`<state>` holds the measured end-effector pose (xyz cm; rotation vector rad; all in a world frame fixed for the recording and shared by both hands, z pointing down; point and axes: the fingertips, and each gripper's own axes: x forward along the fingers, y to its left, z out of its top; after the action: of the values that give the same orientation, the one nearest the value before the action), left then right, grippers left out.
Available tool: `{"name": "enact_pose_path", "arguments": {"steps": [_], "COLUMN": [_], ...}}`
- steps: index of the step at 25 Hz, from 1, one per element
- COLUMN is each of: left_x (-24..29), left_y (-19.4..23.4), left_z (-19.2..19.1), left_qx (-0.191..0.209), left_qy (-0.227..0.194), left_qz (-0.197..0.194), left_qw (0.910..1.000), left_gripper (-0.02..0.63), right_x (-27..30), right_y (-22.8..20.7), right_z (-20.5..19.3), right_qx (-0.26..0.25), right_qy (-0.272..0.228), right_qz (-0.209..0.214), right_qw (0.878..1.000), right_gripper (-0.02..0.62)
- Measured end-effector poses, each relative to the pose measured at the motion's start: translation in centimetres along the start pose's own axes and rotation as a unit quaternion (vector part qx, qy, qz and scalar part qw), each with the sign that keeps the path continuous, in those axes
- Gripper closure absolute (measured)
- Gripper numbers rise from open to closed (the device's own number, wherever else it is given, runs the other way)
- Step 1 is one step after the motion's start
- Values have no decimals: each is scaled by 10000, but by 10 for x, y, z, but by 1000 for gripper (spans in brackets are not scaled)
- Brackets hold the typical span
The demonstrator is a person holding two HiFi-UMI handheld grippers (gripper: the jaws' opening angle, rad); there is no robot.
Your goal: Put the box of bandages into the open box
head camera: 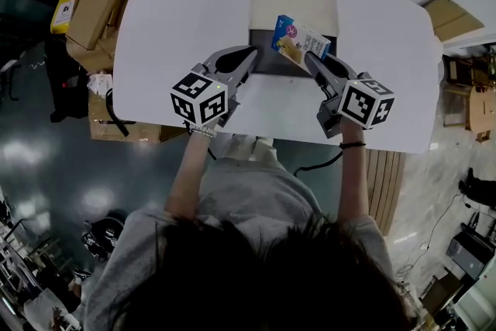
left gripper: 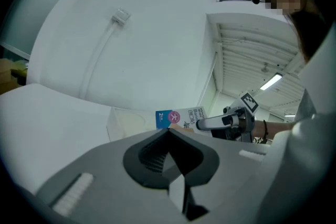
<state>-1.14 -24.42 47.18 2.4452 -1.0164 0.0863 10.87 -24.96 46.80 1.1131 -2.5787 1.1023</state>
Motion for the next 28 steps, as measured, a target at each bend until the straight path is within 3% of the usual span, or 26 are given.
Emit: {"name": "enact_pose_path", "arguments": {"steps": [14,28], "left_x": [14,18], "left_y": [3,-3], "left_z": [-23,-38], "left_qx": [-201,-369], "left_qy": [258,373], "left_qz": [-49,-135], "left_qw": [9995,9985], "left_gripper": [612,612], "right_x": [21,40], "right_y": [-15,-31], "right_z": [-27,-50], "right_qx": [586,1432], "right_qy": [1054,2001], "right_qz": [240,329], "right_qw": [9924,9687], "right_gripper": [511,510]}}
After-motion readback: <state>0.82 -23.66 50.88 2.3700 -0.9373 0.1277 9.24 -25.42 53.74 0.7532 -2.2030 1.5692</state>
